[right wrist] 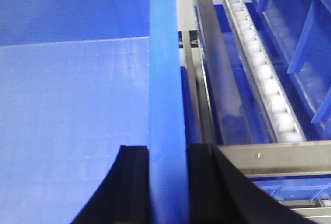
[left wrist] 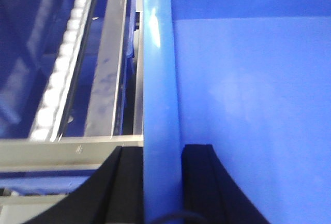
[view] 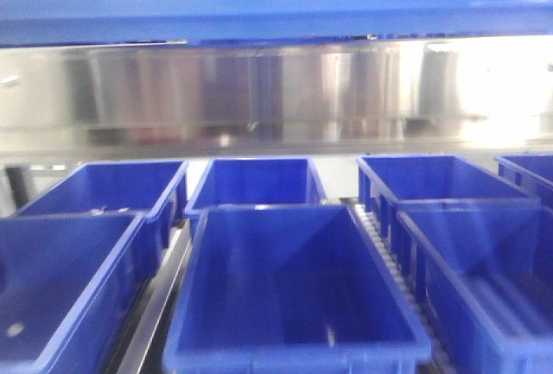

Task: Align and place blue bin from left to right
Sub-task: 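Back the base away from the shelf, holding the bin with both grippers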

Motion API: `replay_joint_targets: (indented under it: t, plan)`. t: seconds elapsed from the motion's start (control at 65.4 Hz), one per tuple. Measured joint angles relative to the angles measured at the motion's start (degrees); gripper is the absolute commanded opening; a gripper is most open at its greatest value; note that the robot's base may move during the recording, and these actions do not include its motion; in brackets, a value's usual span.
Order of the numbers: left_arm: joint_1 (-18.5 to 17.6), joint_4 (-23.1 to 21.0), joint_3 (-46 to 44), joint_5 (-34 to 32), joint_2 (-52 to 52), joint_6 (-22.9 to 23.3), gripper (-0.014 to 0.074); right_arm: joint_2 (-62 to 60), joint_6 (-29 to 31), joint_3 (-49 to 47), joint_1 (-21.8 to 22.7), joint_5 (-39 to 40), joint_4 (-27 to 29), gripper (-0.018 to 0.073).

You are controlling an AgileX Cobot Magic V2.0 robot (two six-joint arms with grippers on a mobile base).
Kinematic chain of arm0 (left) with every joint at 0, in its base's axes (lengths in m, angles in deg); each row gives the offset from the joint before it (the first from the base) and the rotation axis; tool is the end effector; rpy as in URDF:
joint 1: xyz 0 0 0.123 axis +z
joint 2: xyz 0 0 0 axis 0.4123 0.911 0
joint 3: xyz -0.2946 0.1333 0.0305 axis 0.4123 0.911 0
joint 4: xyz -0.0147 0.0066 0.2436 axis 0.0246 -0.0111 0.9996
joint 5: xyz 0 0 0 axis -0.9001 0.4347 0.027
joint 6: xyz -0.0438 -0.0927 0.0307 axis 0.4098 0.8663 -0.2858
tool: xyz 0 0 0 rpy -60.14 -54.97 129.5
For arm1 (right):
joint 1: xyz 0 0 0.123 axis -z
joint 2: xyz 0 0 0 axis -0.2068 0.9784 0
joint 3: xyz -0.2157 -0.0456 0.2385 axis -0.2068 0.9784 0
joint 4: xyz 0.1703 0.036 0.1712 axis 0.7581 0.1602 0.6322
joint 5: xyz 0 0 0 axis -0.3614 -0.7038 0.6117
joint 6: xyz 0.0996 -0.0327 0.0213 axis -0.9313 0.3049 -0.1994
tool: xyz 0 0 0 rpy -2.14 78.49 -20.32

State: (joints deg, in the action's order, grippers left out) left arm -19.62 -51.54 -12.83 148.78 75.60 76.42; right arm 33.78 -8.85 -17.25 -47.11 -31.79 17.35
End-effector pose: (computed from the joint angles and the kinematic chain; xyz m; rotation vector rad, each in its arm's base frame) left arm 0.2005 -0.1069 0.5067 -0.0666 2.1965 0.0059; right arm 0.1677 0.1678 0.4961 -0.2116 2.1929 0.2385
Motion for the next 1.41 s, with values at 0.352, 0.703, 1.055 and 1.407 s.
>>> replay_joint_targets:
  t: [0.352,0.703,1.055,1.407]
  plan:
    - [0.0,0.5,0.0,0.0,-0.4,0.0,-0.0111,0.0,-0.1,0.0,0.1,2.3,-0.3,-0.0071]
    - [0.0,0.6,0.0,0.0,-0.4,0.0,-0.0111,0.0,-0.1,0.0,0.2,2.7,-0.3,-0.0071]
    - [0.0,0.6,0.0,0.0,-0.5,0.0,-0.0111,0.0,-0.1,0.0,0.2,2.7,-0.3,-0.0071]
    - [0.0,-0.2,0.0,0.0,-0.4,0.0,-0.0111,0.1,1.9,0.0,0.2,-0.7,-0.2,-0.0071]
